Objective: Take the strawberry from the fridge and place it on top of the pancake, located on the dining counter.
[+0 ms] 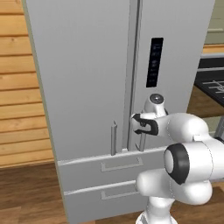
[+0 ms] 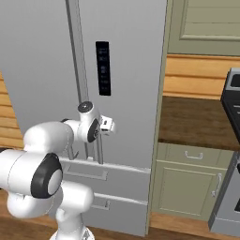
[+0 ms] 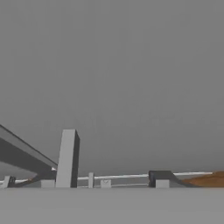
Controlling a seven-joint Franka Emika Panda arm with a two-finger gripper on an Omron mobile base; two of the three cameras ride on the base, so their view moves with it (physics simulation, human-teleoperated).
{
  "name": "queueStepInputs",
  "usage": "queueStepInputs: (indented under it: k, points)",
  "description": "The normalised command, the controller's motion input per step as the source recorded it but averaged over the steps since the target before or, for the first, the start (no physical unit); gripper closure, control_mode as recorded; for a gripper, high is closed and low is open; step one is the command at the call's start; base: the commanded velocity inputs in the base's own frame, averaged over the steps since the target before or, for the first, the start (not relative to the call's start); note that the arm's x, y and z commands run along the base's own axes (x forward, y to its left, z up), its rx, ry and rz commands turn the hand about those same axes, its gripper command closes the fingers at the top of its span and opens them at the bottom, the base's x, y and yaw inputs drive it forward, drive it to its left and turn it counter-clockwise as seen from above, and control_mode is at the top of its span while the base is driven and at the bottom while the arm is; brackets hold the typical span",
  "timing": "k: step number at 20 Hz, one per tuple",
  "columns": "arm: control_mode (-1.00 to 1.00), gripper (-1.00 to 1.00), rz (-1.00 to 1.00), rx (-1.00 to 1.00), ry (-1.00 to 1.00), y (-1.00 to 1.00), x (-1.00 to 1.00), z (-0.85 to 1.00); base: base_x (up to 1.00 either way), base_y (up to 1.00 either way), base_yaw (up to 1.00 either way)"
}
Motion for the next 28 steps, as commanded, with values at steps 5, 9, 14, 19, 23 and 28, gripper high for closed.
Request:
queueStepInputs:
  k: [5, 9, 14, 19, 23, 28]
  points:
    - [-1.00, 1.00, 0.00, 0.06, 0.00, -0.18, -0.18, 0.00, 0.00, 0.00, 0.00]
    - [-1.00, 1.00, 0.00, 0.12, 0.00, -0.41, -0.49, 0.00, 0.00, 0.00, 0.00]
    - [-1.00, 1.00, 0.00, 0.15, 0.00, -0.46, -0.67, 0.00, 0.00, 0.00, 0.00]
    - [-1.00, 1.00, 0.01, 0.21, -0.01, -0.58, -0.74, 0.00, 0.00, 0.00, 0.00]
    - [-1.00, -1.00, 0.00, 0.31, 0.00, -0.74, -0.43, 0.09, 0.00, 0.00, 0.00]
    - [-1.00, -1.00, -0.01, 0.30, 0.00, -0.89, -0.45, 0.10, 0.00, 0.00, 0.00]
